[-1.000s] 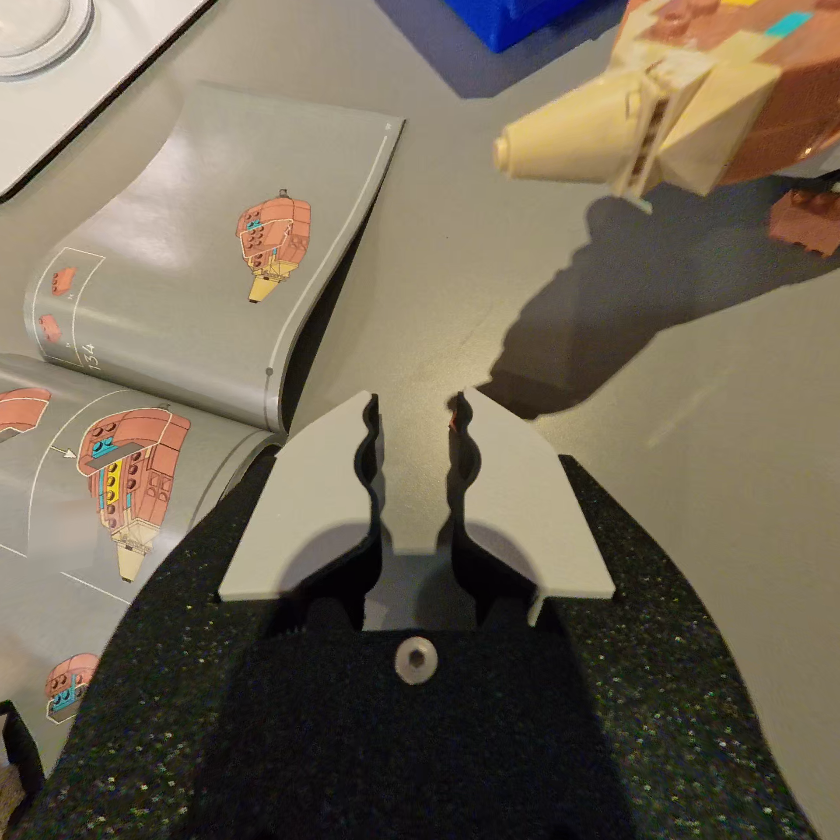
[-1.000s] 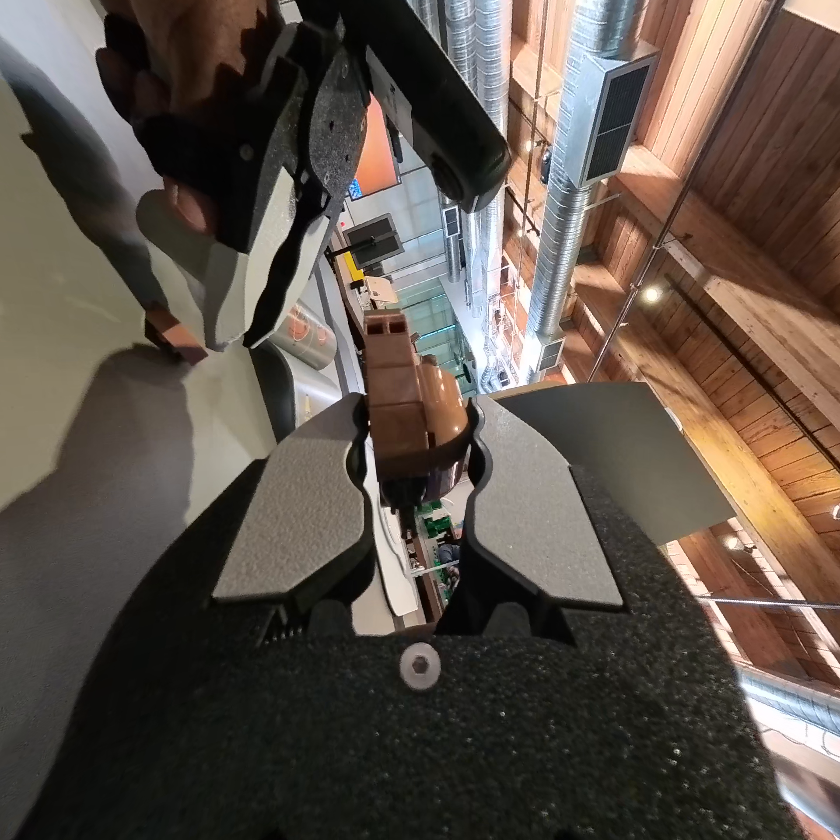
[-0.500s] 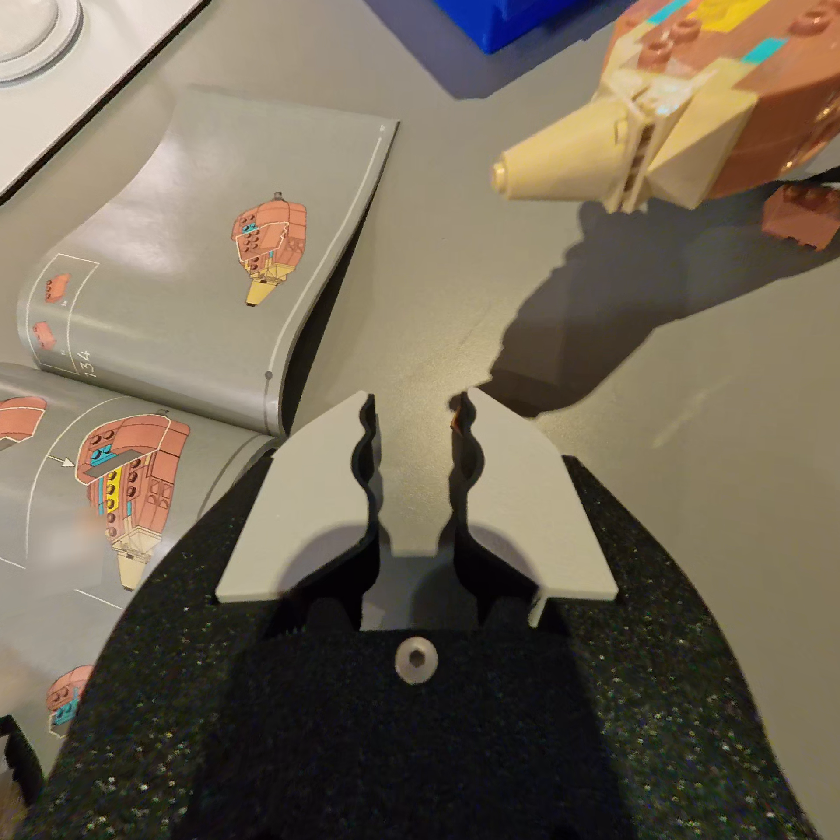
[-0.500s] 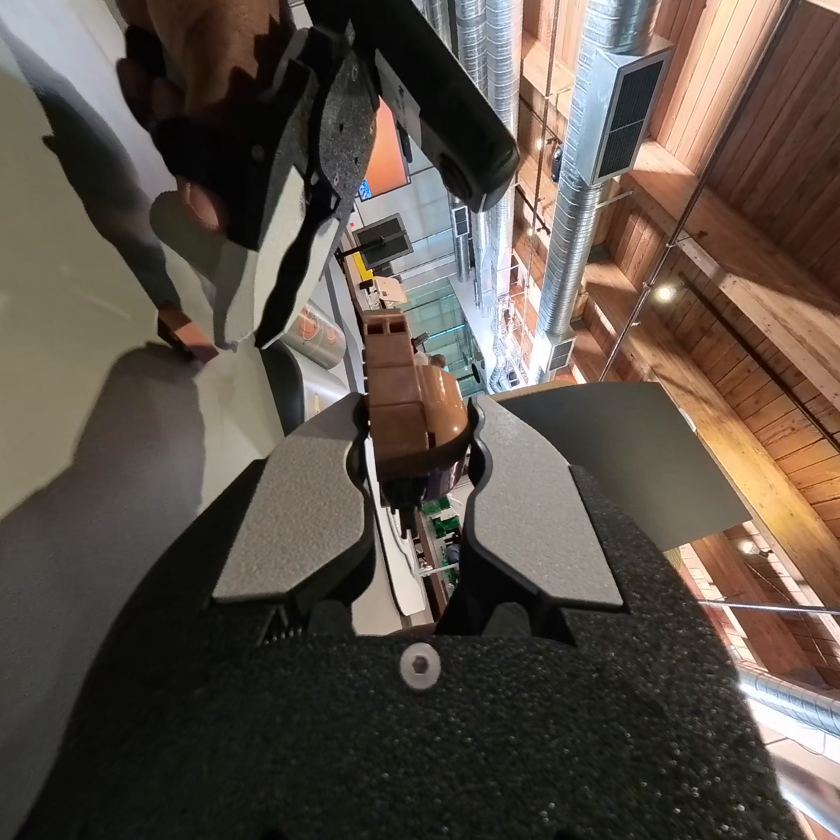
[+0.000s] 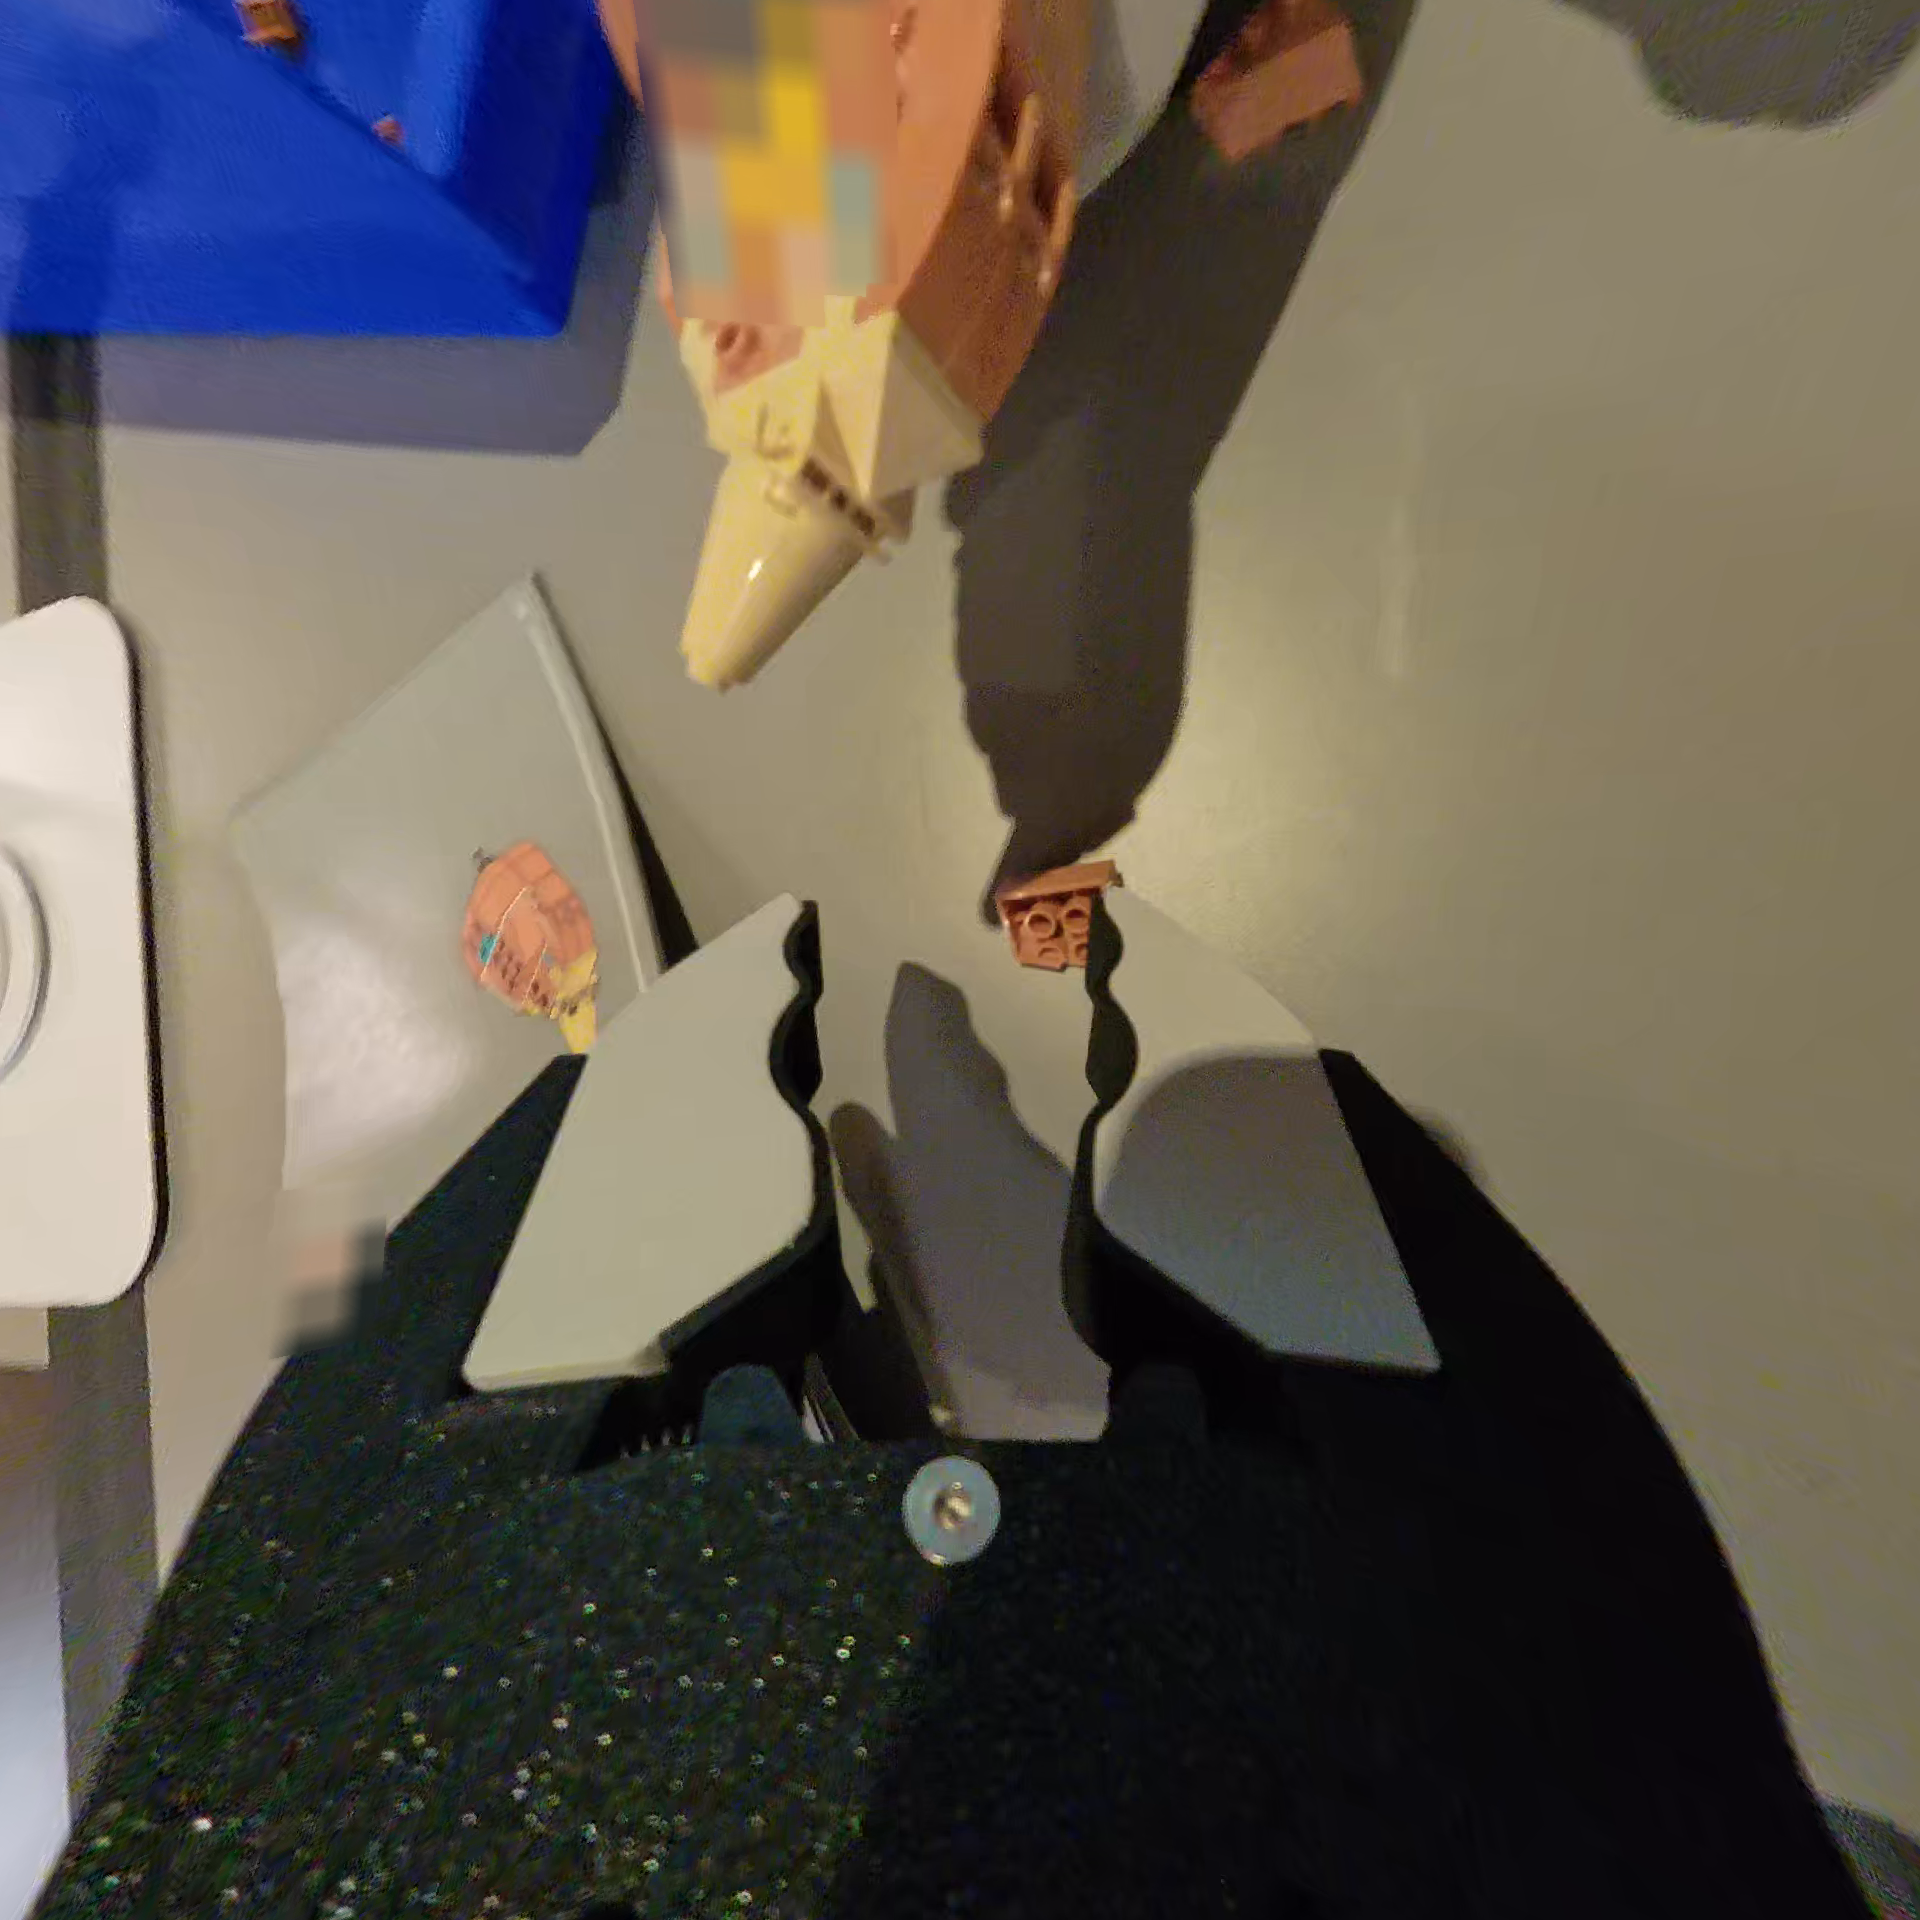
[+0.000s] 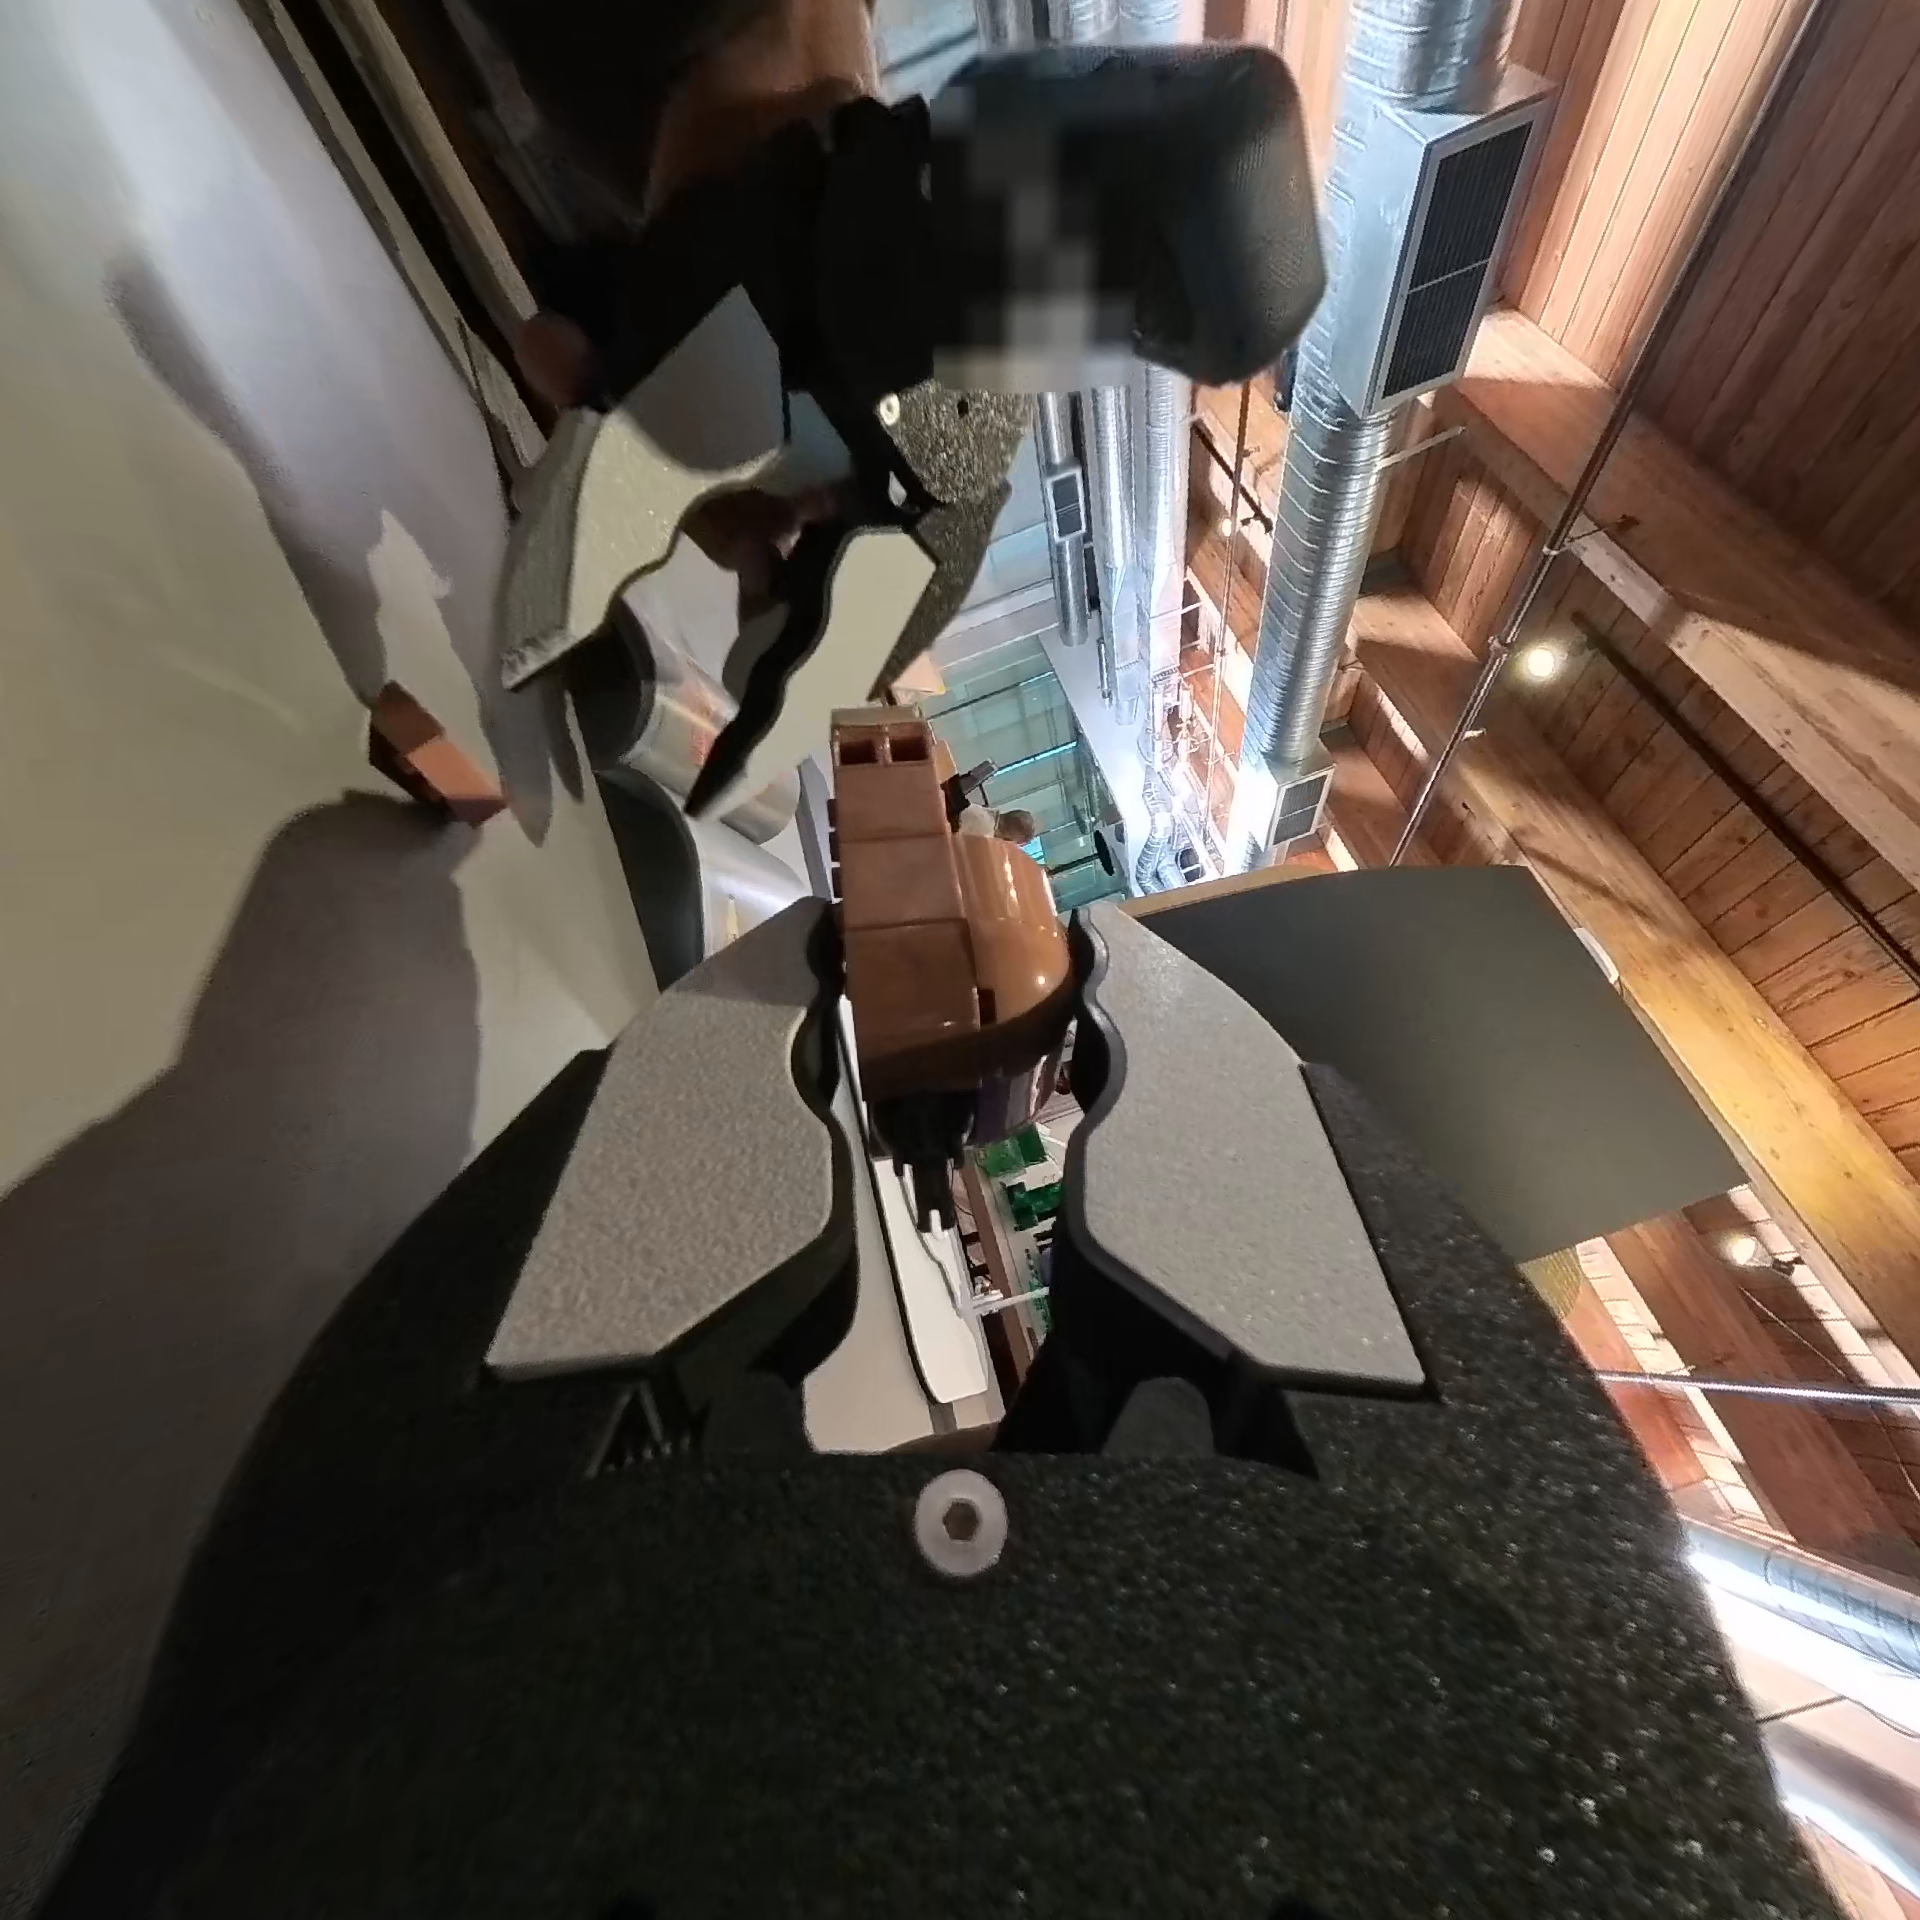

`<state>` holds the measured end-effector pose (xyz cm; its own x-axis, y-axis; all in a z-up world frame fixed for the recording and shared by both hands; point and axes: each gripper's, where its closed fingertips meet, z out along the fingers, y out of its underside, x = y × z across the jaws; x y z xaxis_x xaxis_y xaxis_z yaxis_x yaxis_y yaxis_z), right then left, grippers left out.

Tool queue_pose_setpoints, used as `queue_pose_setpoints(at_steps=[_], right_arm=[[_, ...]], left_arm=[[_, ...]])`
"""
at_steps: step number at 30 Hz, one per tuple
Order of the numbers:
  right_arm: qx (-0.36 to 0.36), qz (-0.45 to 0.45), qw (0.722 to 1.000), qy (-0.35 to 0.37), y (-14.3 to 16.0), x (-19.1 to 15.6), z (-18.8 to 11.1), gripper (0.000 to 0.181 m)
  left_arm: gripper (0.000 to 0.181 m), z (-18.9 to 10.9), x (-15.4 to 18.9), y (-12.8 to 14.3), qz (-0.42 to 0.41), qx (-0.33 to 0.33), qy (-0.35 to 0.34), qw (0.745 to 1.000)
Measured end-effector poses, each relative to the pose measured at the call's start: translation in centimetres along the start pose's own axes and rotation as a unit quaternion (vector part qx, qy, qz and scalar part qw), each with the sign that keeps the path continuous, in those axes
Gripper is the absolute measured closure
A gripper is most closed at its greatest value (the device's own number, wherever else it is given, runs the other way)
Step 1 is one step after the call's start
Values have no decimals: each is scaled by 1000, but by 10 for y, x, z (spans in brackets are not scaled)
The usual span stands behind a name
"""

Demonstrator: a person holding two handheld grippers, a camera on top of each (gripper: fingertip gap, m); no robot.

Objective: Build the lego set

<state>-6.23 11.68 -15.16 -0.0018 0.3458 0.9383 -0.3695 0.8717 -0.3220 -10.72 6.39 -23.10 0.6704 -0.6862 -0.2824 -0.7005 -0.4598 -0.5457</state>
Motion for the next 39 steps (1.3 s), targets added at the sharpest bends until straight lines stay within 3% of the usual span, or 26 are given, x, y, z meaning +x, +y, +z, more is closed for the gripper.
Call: queue_pose_setpoints(at_steps=[6, 14, 18, 21, 25, 28, 34, 39], right_arm=[[3, 7, 1000, -5, 1, -1, -1, 140], [5, 8, 1000, -11, 0, -4, -1, 140], [3, 8, 1000, -15, 1, -6, 0, 140], [1, 7, 1000, -17, 2, -7, 0, 140], [-1, 9, 1000, -22, 4, -8, 0, 140], [-2, 10, 1000, -22, 4, -9, 0, 140], [-3, 8, 1000, -25, 3, -10, 0, 140], [-1, 5, 1000, -30, 2, -12, 0, 140]], left_arm=[[138, 15, 14, 8, 58, -49, 60, 995], [152, 23, 24, 11, 48, -40, 91, 994], [153, 25, 14, 11, -21, -39, 41, 998], [153, 21, 2, 6, -112, -6, -37, 993], [152, 9, -16, 16, -243, 11, -193, 951], [146, 9, -2, 21, -282, -6, -230, 931], [135, -5, 18, 3, -289, 35, -171, 941], [137, -18, 1, 5, -166, 16, -64, 984]])
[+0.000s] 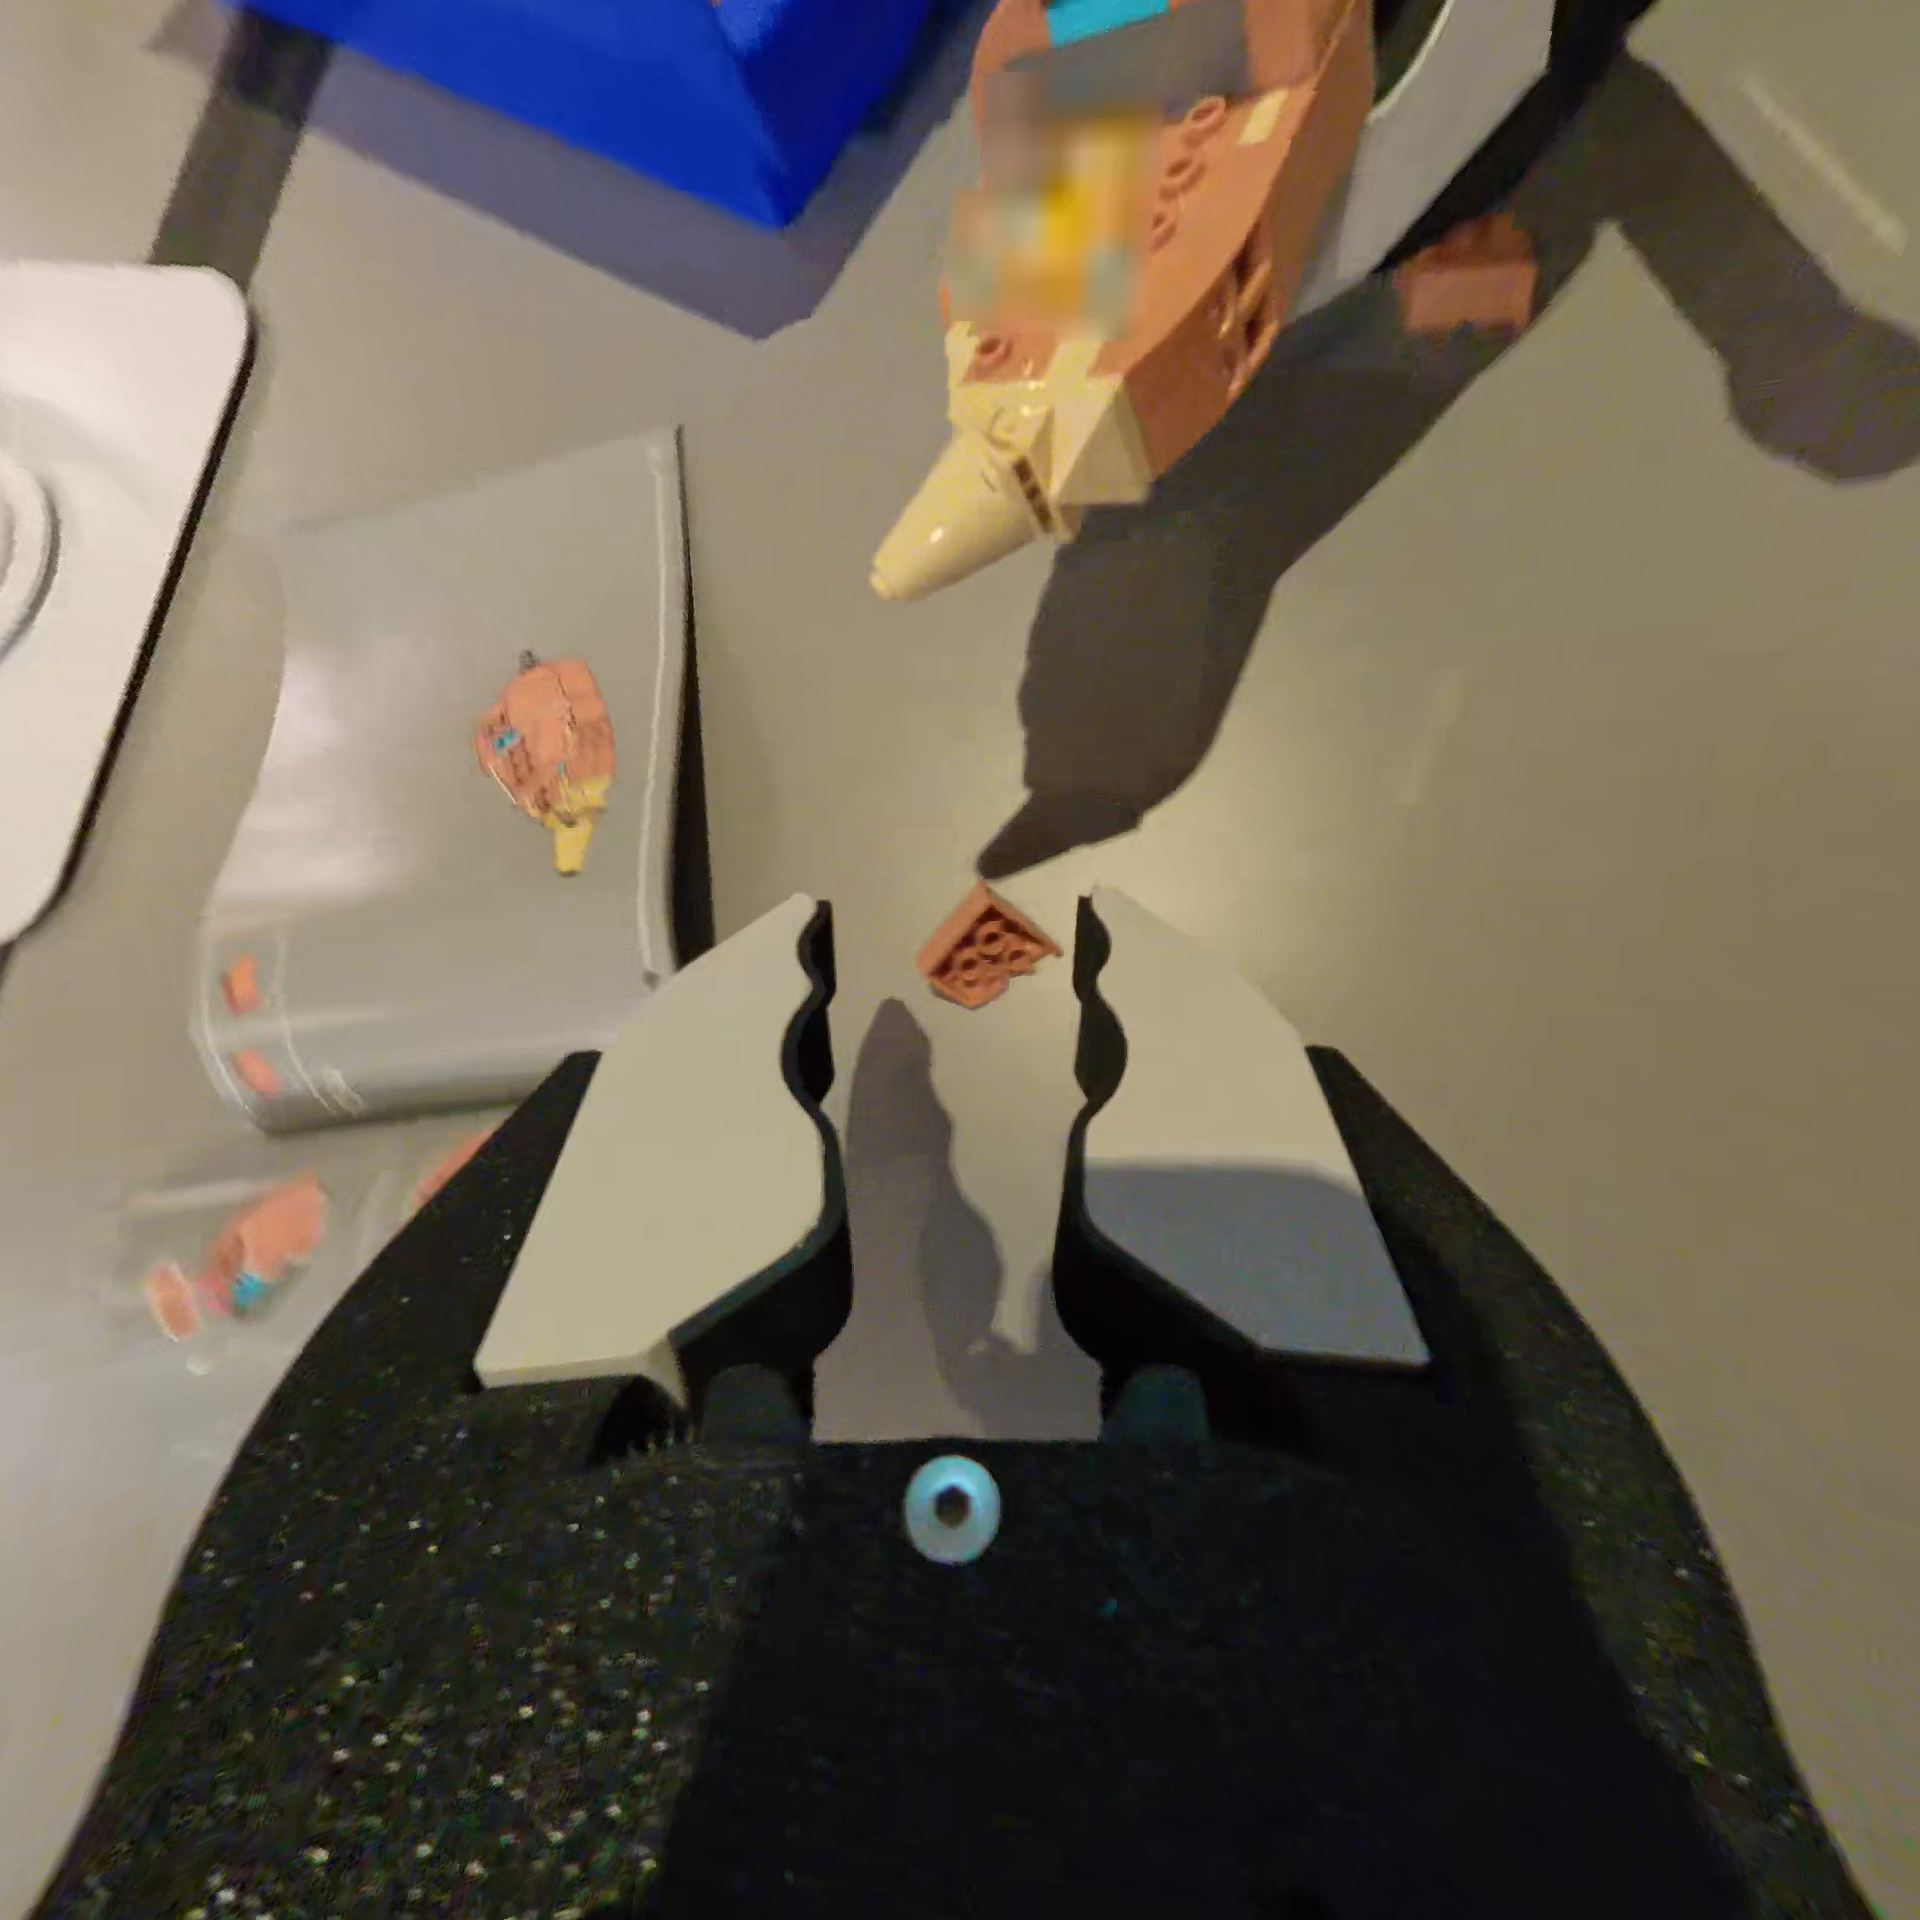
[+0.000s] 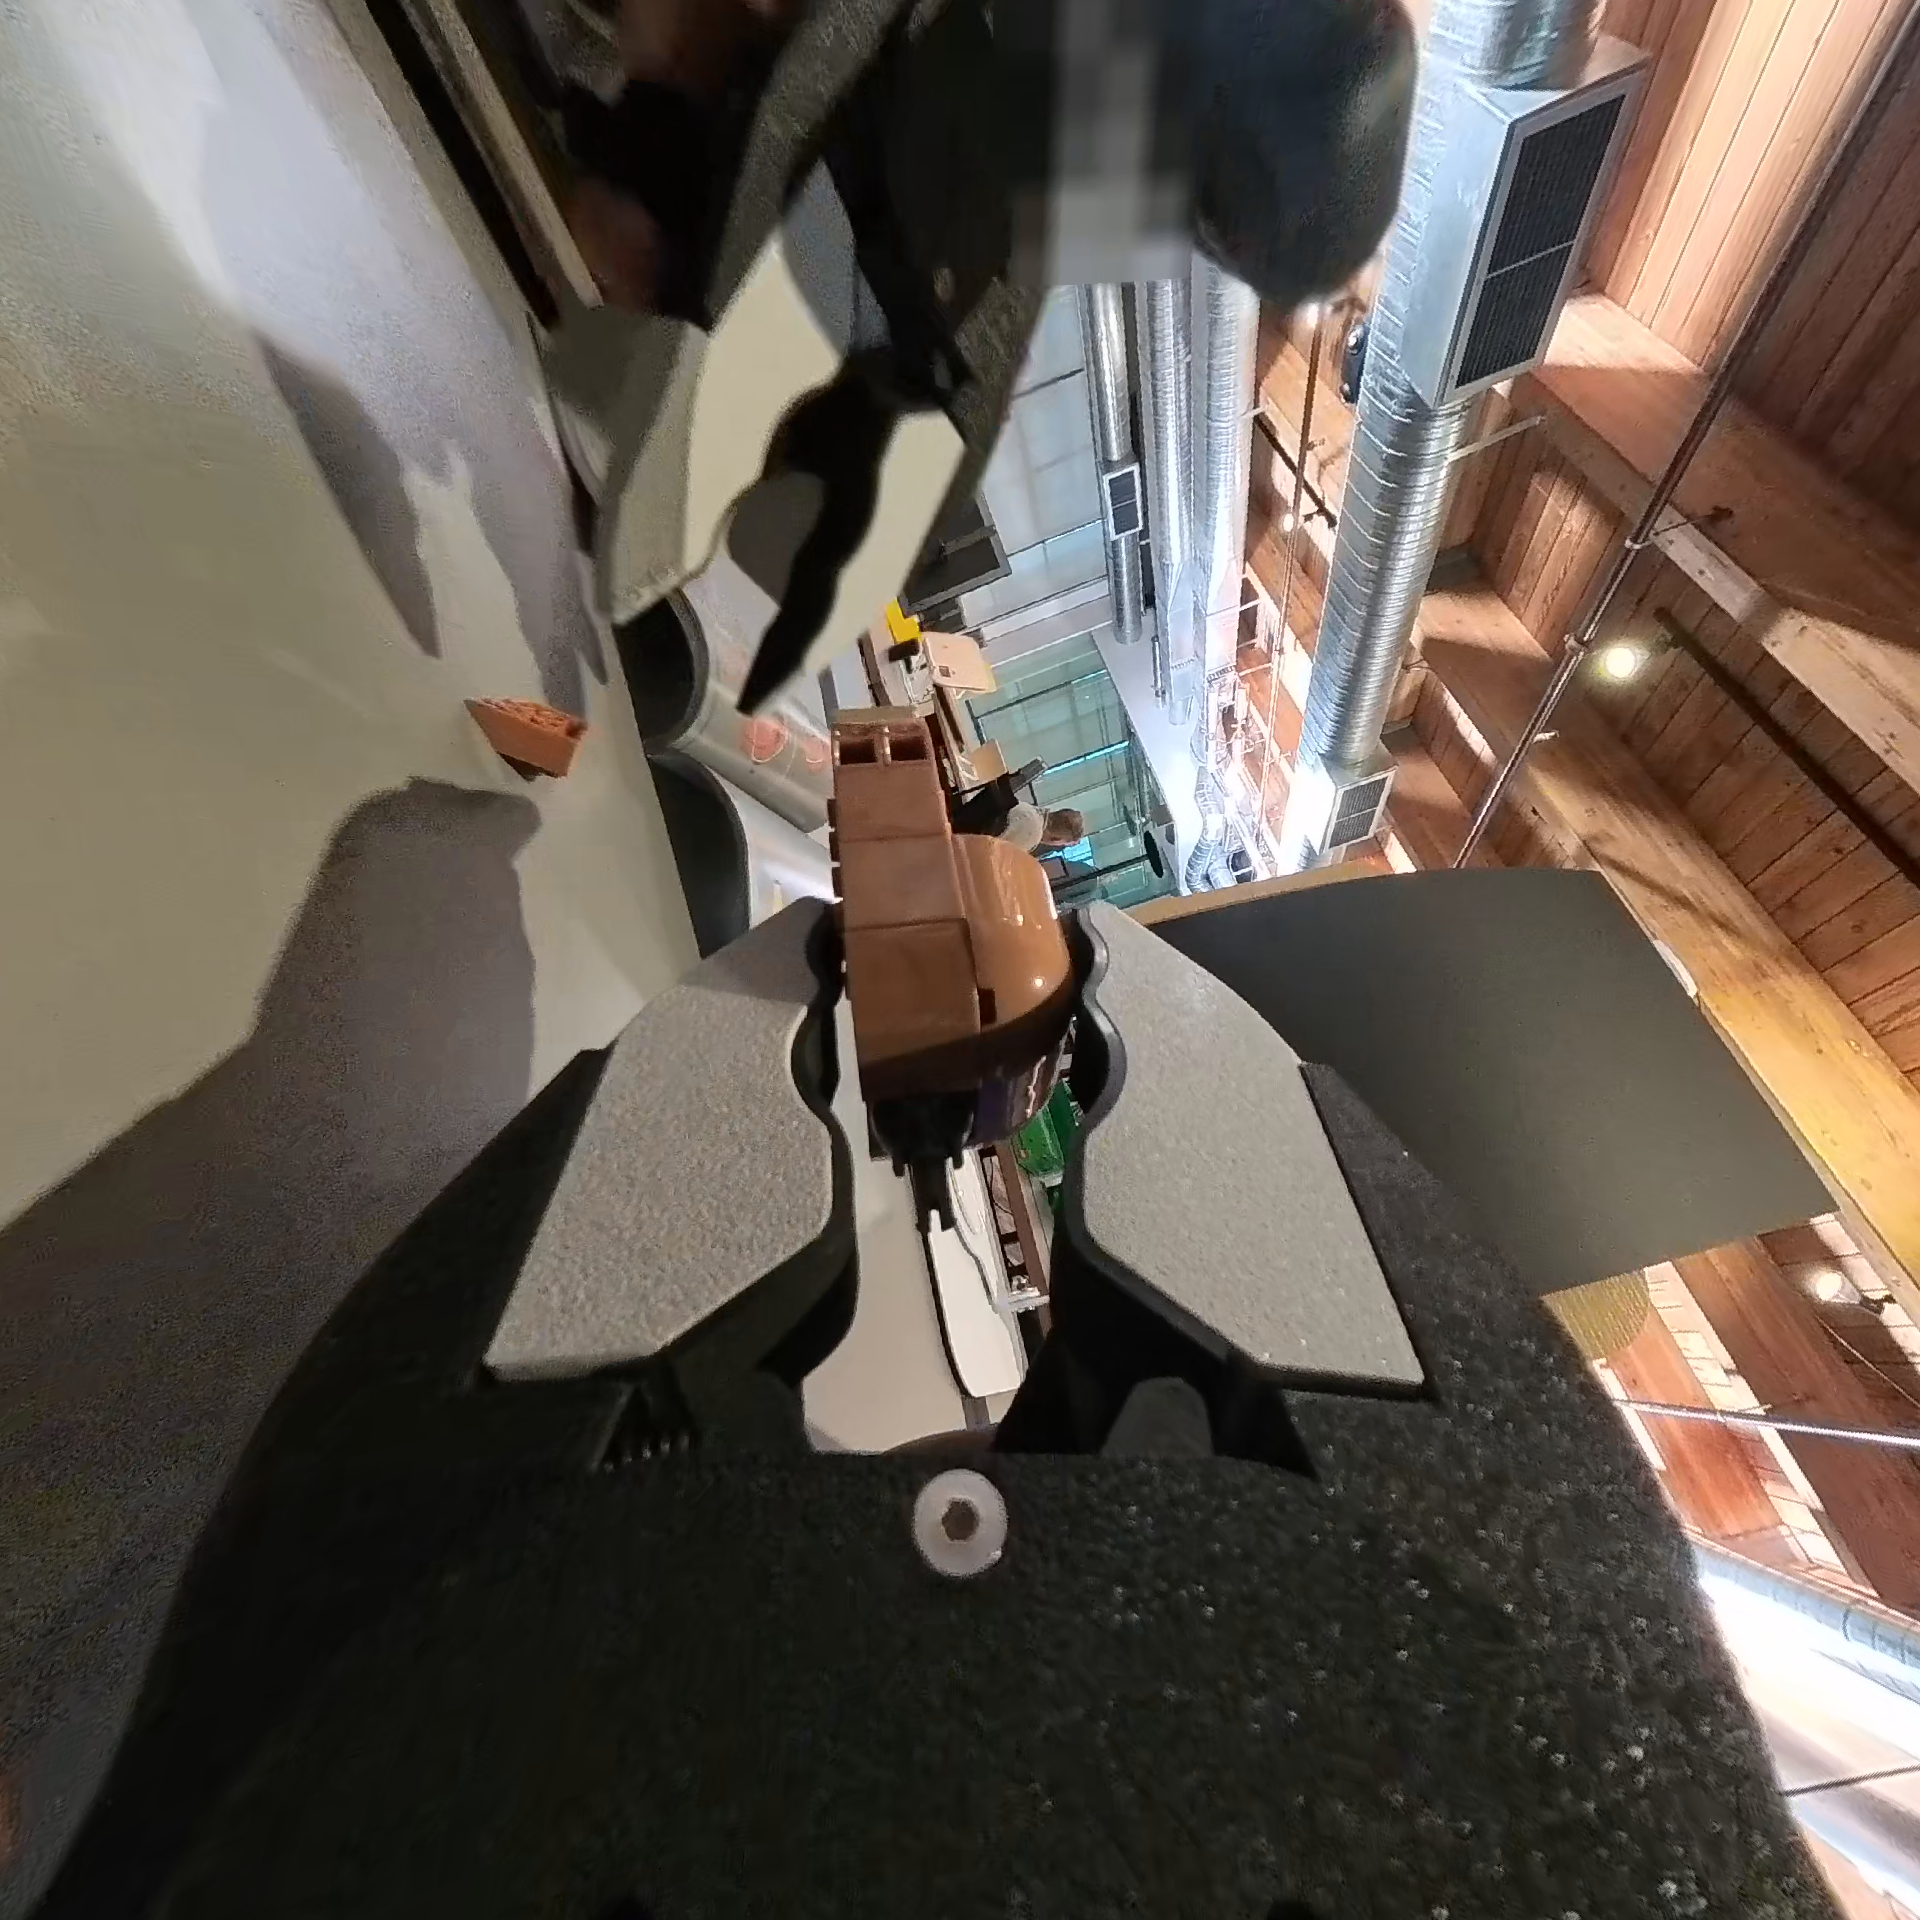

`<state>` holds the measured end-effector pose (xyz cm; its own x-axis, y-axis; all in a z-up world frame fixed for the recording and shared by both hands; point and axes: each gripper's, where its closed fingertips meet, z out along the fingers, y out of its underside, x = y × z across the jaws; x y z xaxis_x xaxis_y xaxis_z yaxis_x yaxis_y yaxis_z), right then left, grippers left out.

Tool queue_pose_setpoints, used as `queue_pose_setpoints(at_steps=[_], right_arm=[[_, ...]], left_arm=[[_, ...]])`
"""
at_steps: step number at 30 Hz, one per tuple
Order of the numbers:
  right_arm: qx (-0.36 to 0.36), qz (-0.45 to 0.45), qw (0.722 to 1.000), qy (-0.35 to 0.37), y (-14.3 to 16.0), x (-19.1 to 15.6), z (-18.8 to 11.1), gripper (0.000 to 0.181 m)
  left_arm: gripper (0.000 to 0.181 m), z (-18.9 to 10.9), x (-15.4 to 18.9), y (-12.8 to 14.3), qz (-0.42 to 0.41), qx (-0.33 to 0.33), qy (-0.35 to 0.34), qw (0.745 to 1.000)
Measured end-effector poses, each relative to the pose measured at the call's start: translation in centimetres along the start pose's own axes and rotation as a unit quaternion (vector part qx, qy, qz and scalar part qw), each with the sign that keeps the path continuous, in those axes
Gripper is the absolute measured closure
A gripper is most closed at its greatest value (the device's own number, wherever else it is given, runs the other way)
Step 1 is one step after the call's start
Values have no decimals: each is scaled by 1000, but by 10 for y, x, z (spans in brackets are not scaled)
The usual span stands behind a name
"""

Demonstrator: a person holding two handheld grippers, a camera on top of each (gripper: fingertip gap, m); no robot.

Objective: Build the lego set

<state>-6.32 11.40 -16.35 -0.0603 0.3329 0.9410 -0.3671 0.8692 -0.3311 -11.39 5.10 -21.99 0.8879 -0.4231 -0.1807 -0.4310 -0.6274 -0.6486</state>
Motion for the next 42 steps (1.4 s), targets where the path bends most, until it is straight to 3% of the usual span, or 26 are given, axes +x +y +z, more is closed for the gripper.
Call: queue_pose_setpoints(at_steps=[4, 7, 14, 18, 21, 23, 26, 29, 34, 38, 42], right_arm=[[-2, -3, 1000, -2, 0, 0, 0, 140], [-1, 0, 1000, -5, 1, -1, 0, 140], [2, 6, 1000, -12, 2, -3, 0, 140], [1, 8, 1000, -14, 3, -4, 1, 140], [-2, 6, 1000, -15, 4, -4, 1, 140], [-4, 6, 1000, -14, 4, -4, 2, 140], [-6, 4, 1000, -13, 5, -4, 2, 140], [-7, 1, 1000, -12, 5, -4, 2, 140], [-6, -3, 1000, -14, 4, -5, 2, 140], [-5, -5, 1000, -15, 3, -6, 3, 140], [-7, -9, 1000, -16, 3, -6, 3, 140]], left_arm=[[144, 9, -6, 12, 104, -57, 90, 989], [146, 20, 2, 23, 129, -97, 150, 975], [160, 31, 8, 30, 146, -114, 168, 968], [161, 29, 1, 31, 148, -98, 95, 979], [162, 26, -25, 29, 146, -86, -69, 983], [161, 16, -42, 29, 157, -95, -198, 963], [160, 4, -44, 43, 181, -158, -298, 924], [156, 7, -23, 48, 174, -153, -278, 932], [148, -2, 0, 47, 93, -108, -219, 965], [149, -3, -13, 50, -26, -74, -196, 977], [145, 7, -28, 57, -121, -76, -175, 974]])
